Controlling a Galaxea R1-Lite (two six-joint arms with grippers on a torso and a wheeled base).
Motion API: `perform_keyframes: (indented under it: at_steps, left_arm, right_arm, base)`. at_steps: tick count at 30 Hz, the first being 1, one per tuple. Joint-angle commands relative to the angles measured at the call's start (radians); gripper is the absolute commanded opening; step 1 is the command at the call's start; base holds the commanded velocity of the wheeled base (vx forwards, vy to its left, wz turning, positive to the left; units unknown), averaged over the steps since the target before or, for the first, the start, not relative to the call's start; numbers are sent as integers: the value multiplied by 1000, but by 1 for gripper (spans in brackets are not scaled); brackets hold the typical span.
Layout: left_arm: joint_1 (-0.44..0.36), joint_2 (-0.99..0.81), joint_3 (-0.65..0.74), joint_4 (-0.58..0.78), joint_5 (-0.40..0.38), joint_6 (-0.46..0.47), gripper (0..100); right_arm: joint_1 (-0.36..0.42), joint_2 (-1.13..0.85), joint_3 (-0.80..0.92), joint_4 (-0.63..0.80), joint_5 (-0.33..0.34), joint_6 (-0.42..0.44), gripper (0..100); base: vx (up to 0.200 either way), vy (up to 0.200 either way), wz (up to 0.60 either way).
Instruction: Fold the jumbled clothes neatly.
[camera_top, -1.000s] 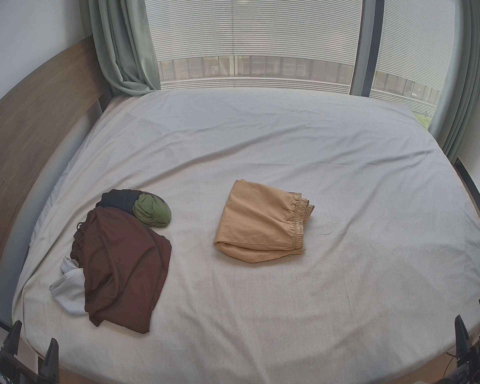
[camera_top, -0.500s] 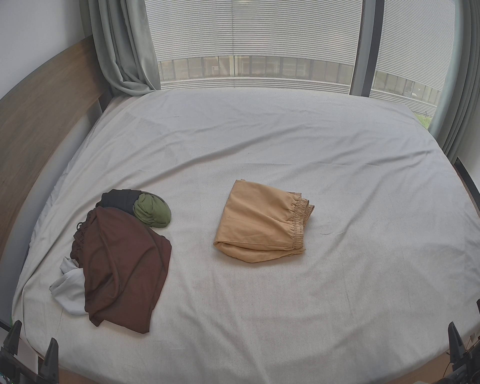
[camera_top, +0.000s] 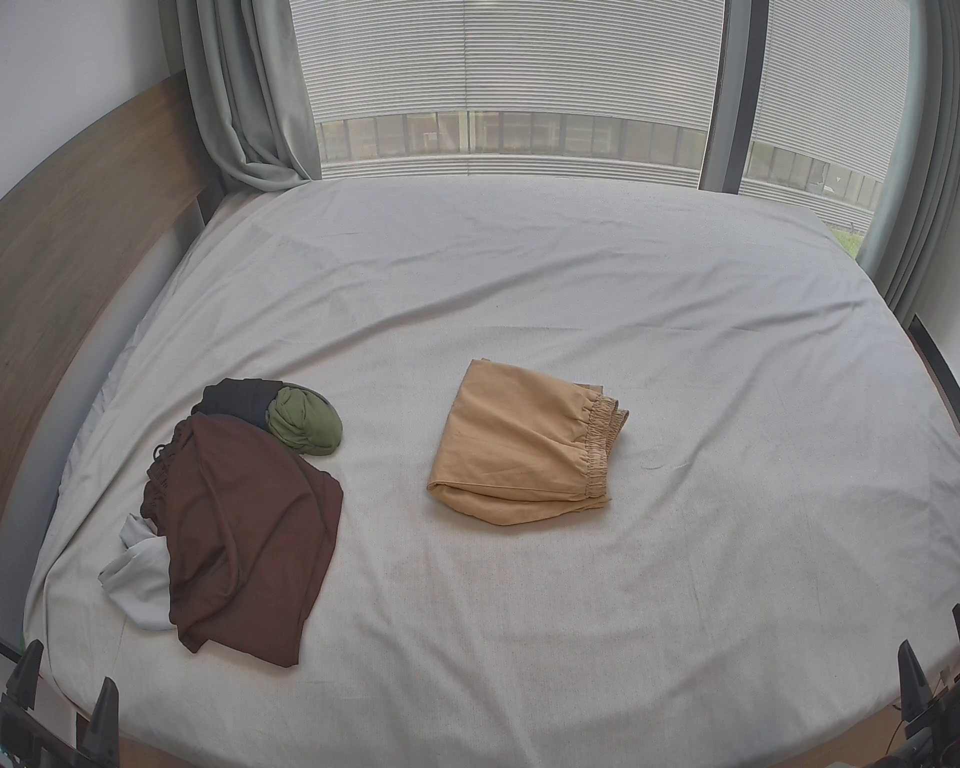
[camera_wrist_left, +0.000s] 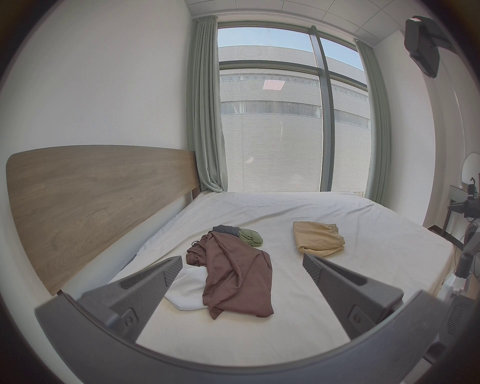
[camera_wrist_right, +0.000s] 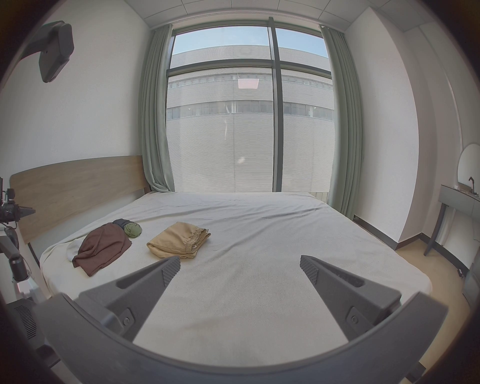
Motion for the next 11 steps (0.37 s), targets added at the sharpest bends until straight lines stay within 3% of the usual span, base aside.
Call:
perform_keyframes:
  at_steps: [1,11]
  left_arm:
    - [0,-14,18,0,0,1,100]
    - [0,-14,18,0,0,-1,100]
  right_arm:
    - [-1,-10,18,1,-4,4,100]
    - [-1,-10,18,1,-8,7,100]
  base:
    - [0,0,0]
    - [0,0,0]
